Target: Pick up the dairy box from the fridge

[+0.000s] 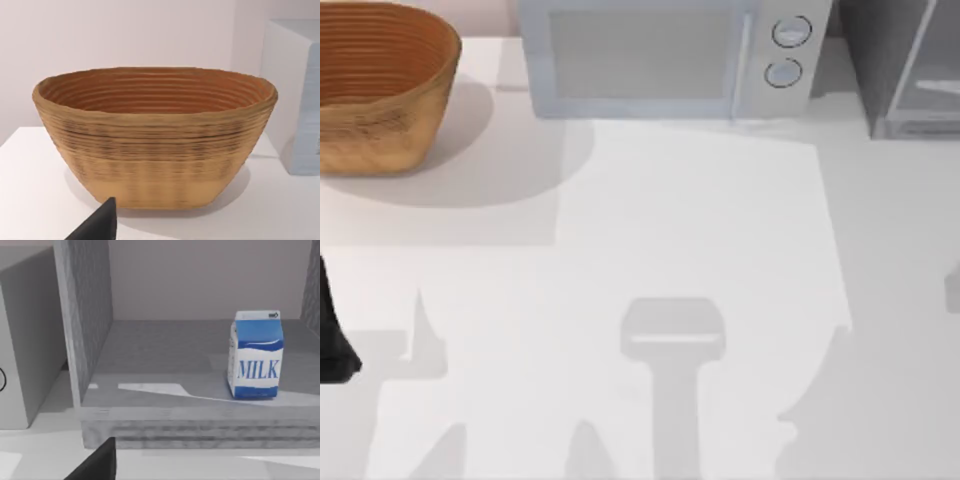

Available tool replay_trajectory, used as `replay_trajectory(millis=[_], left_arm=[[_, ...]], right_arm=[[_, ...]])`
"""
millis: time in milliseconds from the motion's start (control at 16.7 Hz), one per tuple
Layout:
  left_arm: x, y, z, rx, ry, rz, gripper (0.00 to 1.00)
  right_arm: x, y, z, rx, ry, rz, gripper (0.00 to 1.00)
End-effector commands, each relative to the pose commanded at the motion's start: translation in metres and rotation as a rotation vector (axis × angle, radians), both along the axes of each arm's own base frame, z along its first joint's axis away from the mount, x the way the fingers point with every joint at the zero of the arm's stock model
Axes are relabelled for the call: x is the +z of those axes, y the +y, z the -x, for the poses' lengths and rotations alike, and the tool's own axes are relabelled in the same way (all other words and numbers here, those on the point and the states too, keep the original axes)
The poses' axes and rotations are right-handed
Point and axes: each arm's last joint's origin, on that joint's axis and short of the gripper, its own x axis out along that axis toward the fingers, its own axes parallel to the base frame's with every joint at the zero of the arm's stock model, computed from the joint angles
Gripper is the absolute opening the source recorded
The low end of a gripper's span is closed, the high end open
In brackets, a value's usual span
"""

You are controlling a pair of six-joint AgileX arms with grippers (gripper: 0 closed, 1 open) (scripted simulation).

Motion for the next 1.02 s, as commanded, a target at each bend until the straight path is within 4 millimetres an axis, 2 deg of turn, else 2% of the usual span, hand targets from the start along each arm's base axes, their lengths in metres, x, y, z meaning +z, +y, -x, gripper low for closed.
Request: replay_trajectory(millis=[300, 540, 1020], left_arm=[[0.000, 0.000, 0.000, 0.000, 0.000, 0.000, 1.00], [0.000, 0.000, 0.000, 0.000, 0.000, 0.000, 1.00], [0.000, 0.000, 0.000, 0.000, 0.000, 0.000, 1.00]], right_arm=[[-0.028, -0.028, -0.016, 0.003, 0.004, -0.009, 1.00], [-0.041, -0.043, -0.020, 0.006, -0.026, 0.005, 1.00], [-0.044, -0.045, -0.021, 0.010, -0.028, 0.006, 1.00]])
